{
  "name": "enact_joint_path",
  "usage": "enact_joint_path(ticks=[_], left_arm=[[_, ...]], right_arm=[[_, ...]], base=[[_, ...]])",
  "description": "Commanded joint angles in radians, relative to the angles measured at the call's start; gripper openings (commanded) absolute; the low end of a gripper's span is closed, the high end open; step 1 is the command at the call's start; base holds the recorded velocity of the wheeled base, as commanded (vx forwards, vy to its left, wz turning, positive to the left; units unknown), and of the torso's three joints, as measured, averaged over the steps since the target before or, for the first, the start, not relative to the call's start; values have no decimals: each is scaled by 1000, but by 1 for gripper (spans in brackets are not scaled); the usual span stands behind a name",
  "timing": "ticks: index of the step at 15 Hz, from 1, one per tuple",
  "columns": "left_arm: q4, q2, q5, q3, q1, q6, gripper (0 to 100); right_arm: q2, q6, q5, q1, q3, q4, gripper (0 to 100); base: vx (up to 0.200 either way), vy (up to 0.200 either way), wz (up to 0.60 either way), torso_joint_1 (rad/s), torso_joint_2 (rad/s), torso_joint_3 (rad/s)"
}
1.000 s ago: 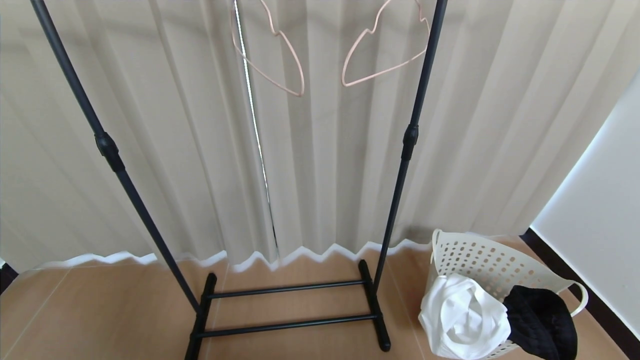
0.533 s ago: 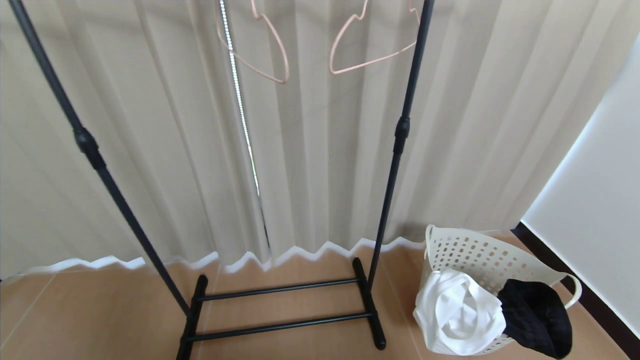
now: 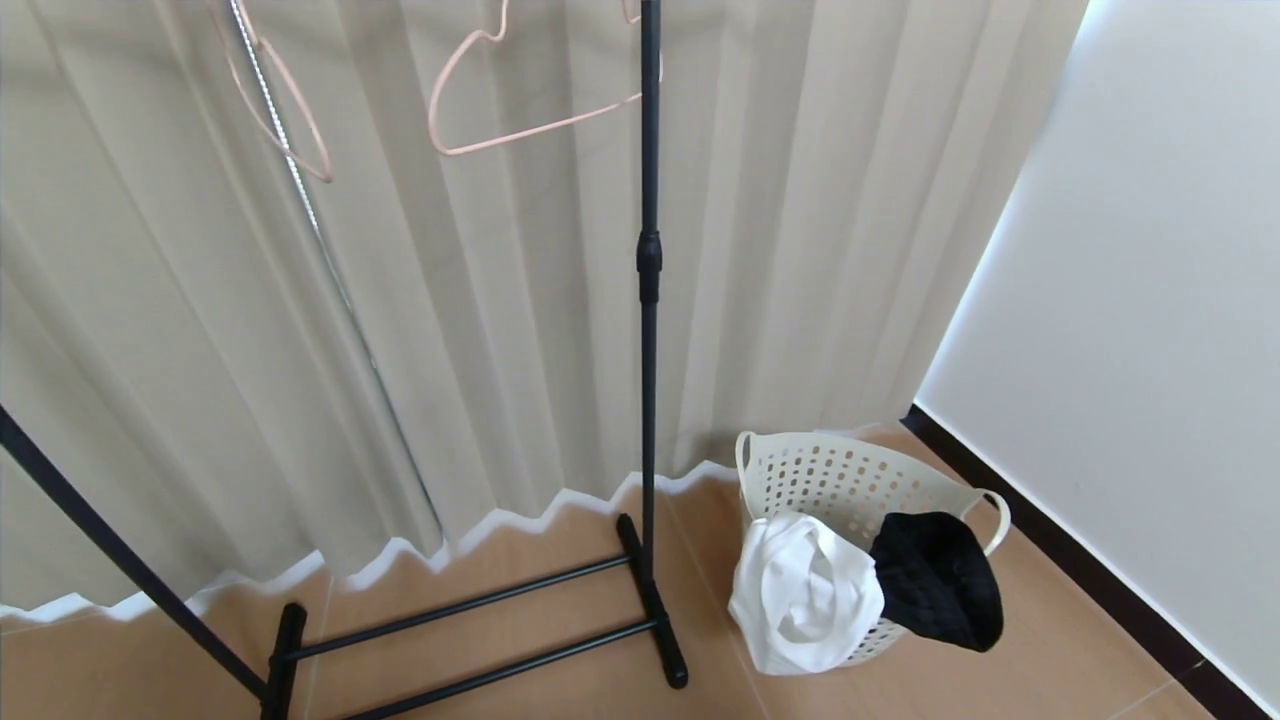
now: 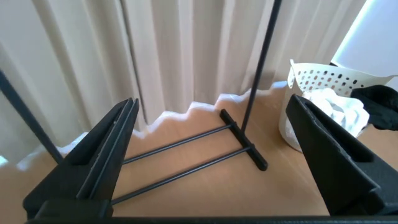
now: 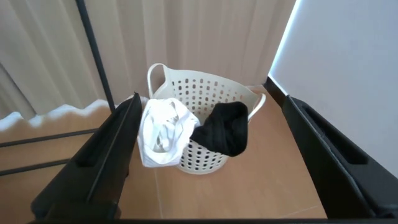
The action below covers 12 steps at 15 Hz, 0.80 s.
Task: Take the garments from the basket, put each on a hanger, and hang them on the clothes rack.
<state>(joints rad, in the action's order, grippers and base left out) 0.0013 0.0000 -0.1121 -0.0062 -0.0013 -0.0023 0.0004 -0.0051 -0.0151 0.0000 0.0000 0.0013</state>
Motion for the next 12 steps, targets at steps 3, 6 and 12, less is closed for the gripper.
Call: enact_joint_path(ticks=[3,6,12], left_arm=[[0,2,0,0,0,-2,100],[0,2,0,0,0,-2,100],[0,2,2,0,0,-2,100]], right_arm=[[0,-1,0,0,0,0,100],[0,1,0,0,0,0,100],[0,-1,0,0,0,0,100]], base=[[67,-200,0,2,2,5],[200,0,0,-1,4,5],[67,0,0,2,0,2]])
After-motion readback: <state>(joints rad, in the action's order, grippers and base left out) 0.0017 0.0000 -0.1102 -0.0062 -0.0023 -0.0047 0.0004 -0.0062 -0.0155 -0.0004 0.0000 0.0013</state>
